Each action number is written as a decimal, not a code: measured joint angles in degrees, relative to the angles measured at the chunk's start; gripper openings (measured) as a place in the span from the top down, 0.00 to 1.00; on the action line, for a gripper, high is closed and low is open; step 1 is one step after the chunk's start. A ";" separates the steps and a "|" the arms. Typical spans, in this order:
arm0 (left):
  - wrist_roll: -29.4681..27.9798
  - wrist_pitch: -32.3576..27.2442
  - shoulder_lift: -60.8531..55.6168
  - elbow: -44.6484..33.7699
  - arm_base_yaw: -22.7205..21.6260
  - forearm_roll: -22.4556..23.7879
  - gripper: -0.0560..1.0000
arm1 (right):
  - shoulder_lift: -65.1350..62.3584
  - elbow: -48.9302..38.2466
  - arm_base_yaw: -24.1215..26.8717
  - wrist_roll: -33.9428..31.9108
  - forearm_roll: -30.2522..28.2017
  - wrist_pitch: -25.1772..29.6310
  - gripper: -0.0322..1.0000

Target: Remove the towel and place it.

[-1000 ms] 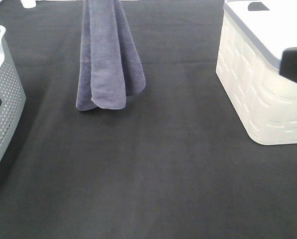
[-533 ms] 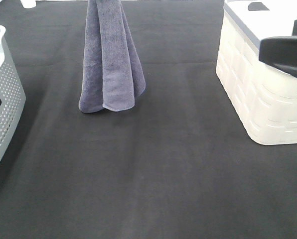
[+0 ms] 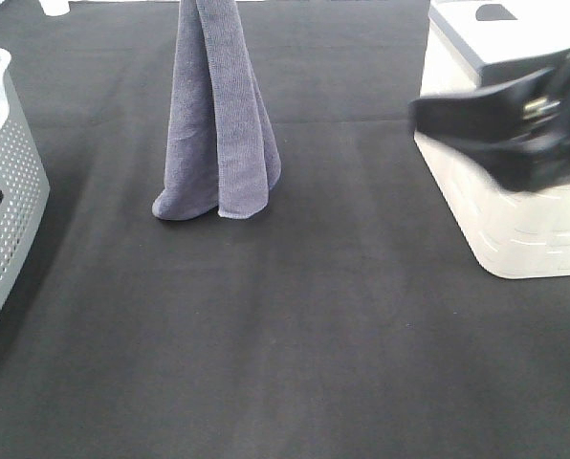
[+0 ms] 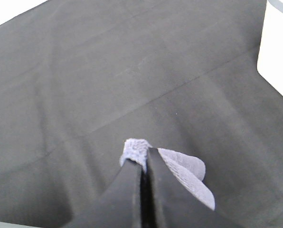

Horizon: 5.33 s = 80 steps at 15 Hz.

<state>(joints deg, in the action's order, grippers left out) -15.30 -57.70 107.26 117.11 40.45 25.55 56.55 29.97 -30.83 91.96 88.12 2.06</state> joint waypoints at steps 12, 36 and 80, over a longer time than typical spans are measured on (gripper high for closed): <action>1.83 -0.86 0.00 0.00 0.00 -0.11 0.95 | 47.04 20.51 -27.10 -52.88 -29.05 -43.20 0.29; 1.60 -1.26 0.00 0.00 0.00 -1.38 0.95 | 75.69 46.70 -23.55 -48.59 -1.32 -53.23 0.30; 0.97 56.55 -29.28 -59.47 -23.32 -48.19 0.95 | 41.25 74.08 0.40 -57.58 -103.53 60.28 0.95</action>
<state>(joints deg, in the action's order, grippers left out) -14.32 -1.15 77.98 57.64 17.13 -22.63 97.80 104.05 -30.42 34.38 -15.41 62.34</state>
